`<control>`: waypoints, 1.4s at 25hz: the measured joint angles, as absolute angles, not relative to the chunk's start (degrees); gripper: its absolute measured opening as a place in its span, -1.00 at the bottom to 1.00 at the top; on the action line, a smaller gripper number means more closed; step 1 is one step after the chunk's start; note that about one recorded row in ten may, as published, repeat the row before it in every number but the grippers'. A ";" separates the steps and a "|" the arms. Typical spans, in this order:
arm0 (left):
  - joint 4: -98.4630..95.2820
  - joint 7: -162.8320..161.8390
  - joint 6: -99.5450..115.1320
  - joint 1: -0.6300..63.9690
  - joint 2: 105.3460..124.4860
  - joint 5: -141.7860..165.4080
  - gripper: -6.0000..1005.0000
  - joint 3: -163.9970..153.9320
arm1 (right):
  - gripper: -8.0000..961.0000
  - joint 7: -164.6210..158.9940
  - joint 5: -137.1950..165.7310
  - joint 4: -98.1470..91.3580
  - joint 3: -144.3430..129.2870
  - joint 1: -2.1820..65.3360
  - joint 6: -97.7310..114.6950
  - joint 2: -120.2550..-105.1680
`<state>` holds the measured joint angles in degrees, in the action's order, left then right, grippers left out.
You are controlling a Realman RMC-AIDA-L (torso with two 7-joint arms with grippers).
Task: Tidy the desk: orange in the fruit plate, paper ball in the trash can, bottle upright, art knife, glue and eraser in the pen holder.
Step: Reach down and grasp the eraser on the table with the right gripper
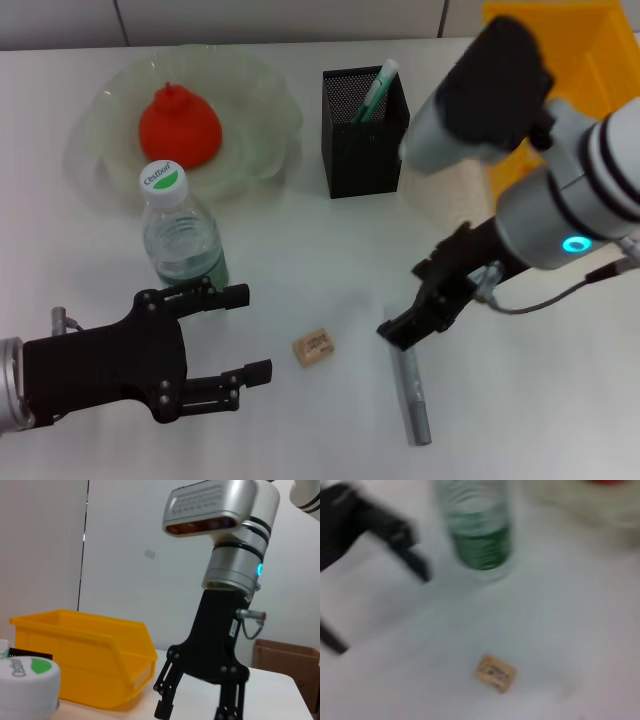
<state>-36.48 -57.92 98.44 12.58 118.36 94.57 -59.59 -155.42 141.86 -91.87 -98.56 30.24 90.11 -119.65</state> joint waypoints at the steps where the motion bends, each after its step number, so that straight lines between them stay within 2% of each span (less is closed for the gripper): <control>1: -36.52 -57.92 98.47 12.53 118.33 94.57 0.59 -59.57 | 0.73 -153.58 141.86 -91.50 -99.68 30.61 89.63 -119.66; 14: -37.09 -57.94 99.83 9.19 116.15 94.75 0.59 -56.67 | 0.72 -148.47 140.08 -83.98 -108.79 32.15 76.26 -119.79; 27: -37.09 -57.85 100.29 8.52 116.05 94.98 0.59 -55.90 | 0.72 -148.58 134.07 -73.09 -113.38 36.28 68.04 -119.80; 35: -37.09 -57.83 100.28 8.63 116.11 95.01 0.59 -55.90 | 0.60 -148.62 134.03 -71.18 -114.32 37.40 66.88 -119.85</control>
